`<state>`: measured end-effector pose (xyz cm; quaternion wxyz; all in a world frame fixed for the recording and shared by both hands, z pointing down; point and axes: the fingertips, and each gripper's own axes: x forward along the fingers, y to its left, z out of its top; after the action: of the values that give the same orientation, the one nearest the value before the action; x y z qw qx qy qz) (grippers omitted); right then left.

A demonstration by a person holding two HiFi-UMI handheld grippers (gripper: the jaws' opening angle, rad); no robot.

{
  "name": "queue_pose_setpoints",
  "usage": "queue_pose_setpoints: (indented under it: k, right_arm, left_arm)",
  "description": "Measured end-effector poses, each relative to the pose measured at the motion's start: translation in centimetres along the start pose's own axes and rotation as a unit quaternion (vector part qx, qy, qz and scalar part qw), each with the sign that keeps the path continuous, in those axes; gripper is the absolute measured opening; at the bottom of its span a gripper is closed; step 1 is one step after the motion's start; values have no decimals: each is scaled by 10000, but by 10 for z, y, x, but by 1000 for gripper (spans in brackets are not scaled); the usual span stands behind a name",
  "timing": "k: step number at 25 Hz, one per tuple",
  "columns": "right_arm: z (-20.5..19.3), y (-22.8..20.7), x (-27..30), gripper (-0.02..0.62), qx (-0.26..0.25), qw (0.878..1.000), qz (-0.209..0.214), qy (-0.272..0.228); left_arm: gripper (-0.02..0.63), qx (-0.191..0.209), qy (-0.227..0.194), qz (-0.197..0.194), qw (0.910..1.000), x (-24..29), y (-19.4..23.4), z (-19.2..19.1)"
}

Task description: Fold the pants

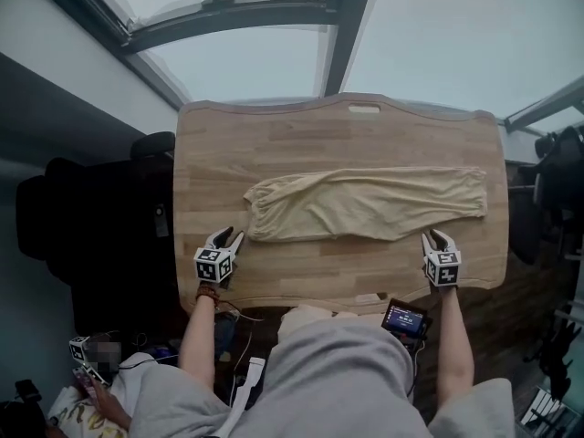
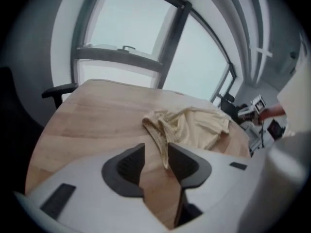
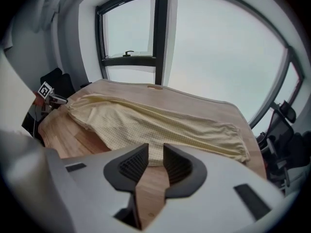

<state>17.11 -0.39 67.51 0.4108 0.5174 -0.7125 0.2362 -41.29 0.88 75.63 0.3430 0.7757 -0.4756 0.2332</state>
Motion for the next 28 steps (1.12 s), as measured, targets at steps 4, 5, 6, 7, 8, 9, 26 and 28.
queue_pose_setpoints:
  k: [4,5,6,7,8,9,26,28]
  right_arm:
    - [-11,5,-3,95,41,9998,-101,135]
    - [-14,7,-4,95,48,9998,-134,167]
    - [-16,9,-6,95,56,9997,-165,191]
    - [-17,11,-8,95,64,9996,-189,204]
    - [-18,13,-10,95,68,9995,-205,209]
    - [-19,15,-12,95,69,9995,-217,212]
    - [-40,13,-29,86,117,9981,-423,444]
    - [-34,18,-29,86,46,9984,-392,398]
  left_arm:
    - [152,-613,-96,-433,9971,36,1,58]
    - [152,-585,56,-642,9962,50,-6,66]
    - [152,-465,272,-791,9954,63,-14,70]
    - [152,-271,520,-833,9948,74,-18,69]
    - [152,-47,765,-780,9940,82,-19,66]
    - [152,155,982,-673,9928,88,-18,61]
    - [102,-313,804,-210,9960,93,25,97]
    - [234,-843,1004,-22,9914,95,39,75]
